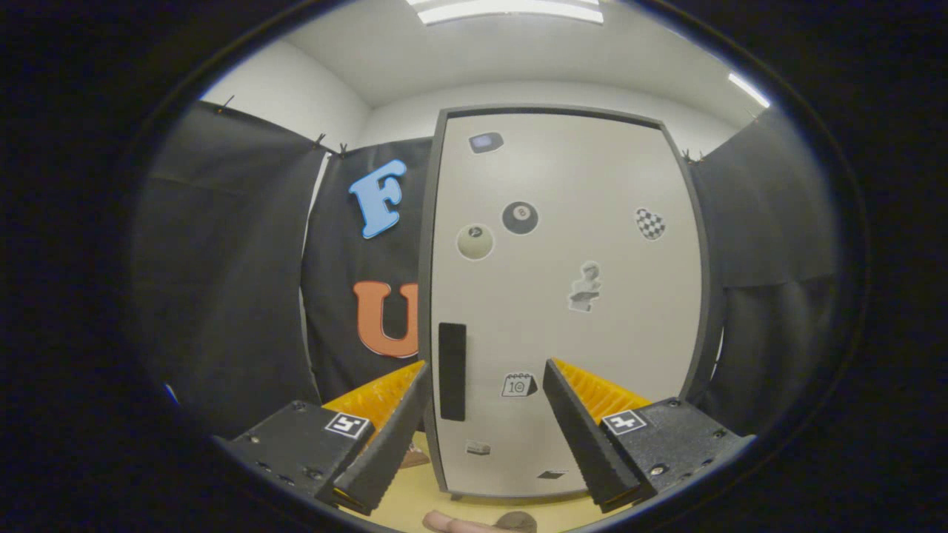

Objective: Open the shoe cabinet door, grab the shoes and put them into the shoe cabinet, then close the shoe cabinet door.

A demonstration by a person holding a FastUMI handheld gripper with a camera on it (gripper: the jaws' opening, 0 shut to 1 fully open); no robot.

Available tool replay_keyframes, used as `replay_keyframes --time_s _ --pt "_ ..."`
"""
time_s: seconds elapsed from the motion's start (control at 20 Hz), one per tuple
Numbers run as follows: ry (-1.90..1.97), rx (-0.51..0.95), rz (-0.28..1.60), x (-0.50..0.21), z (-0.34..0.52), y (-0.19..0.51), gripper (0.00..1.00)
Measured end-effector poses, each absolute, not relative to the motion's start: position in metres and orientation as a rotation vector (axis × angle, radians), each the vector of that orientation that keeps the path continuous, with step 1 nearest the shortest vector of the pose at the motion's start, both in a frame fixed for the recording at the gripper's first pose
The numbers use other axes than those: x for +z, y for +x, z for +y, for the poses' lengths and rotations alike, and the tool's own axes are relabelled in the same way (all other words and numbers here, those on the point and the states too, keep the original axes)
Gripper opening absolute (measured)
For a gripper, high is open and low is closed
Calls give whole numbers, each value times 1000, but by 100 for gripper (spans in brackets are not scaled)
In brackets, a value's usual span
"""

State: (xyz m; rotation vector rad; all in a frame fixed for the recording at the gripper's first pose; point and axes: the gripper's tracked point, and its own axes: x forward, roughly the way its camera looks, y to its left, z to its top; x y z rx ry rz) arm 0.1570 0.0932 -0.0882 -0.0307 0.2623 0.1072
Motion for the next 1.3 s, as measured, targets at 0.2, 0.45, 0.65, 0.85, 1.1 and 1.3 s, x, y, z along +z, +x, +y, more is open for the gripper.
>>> replay_keyframes --time_s 0.2,0.45,0.65,0.85,1.1,1.3 --pt "-38 88 313 -110 115 184 98" --pt "-26 50 343 -129 118 209 98" --pt "32 57 387 -147 118 225 79" --pt "15 75 367 -149 117 237 48" --pt "21 79 372 -150 113 231 29" --pt "-1 124 385 -142 116 214 27"
